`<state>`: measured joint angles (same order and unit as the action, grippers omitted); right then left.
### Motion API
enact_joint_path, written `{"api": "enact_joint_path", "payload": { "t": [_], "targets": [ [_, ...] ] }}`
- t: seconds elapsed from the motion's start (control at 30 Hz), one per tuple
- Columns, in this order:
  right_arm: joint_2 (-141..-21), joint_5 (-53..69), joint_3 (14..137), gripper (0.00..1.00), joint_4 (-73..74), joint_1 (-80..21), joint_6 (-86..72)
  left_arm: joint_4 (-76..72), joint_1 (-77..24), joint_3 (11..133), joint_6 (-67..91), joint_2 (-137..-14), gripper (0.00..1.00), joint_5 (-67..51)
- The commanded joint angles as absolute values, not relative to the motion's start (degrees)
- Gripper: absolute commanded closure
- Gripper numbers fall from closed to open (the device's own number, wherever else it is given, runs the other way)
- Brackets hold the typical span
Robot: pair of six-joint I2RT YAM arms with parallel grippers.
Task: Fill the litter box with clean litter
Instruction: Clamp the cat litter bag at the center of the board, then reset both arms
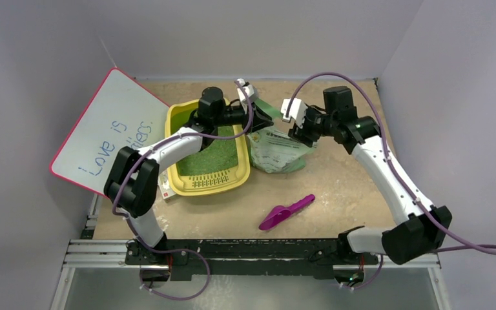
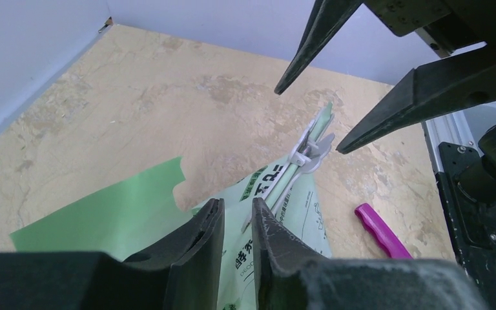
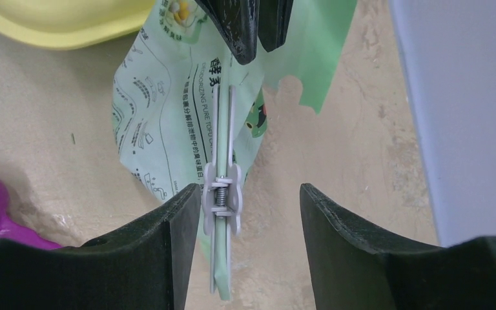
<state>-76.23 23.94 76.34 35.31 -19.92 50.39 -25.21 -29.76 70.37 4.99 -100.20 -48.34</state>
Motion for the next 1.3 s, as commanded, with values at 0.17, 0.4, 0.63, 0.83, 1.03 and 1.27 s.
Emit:
{"api": "enact_joint_path", "payload": {
  "t": [0.17, 0.4, 0.63, 0.83, 1.03, 1.27],
  "targets": [
    [-68.5, 25.6, 74.7, 0.3, 24.1, -20.1, 41.4, -27.9, -29.9, 69.1, 7.0, -94.2, 0.63, -42.6],
    [-59.7, 15.6, 65.7, 0.13, 6.5, -20.0, 31.8, -27.0, -29.8, 67.5, 7.5, -89.3, 0.52, -35.8],
    [-54.5, 7.6, 59.4, 0.01, -3.5, -20.1, 15.7, -28.9, -29.8, 64.4, 12.6, -83.7, 0.3, -23.4],
    [-58.0, -10.4, 66.2, 0.01, 8.8, -15.6, -7.2, -15.8, -29.7, 65.8, 20.6, -78.8, 0.24, -0.9],
    [-59.3, -3.3, 65.5, 0.01, 13.1, -1.1, -16.0, -3.4, -28.9, 66.9, 20.7, -73.6, 0.21, 17.3],
    [-61.4, 7.7, 65.9, 0.01, 16.7, 11.0, -16.8, 15.7, -8.3, 67.5, 33.0, -70.0, 0.17, 20.7]
  ]
}}
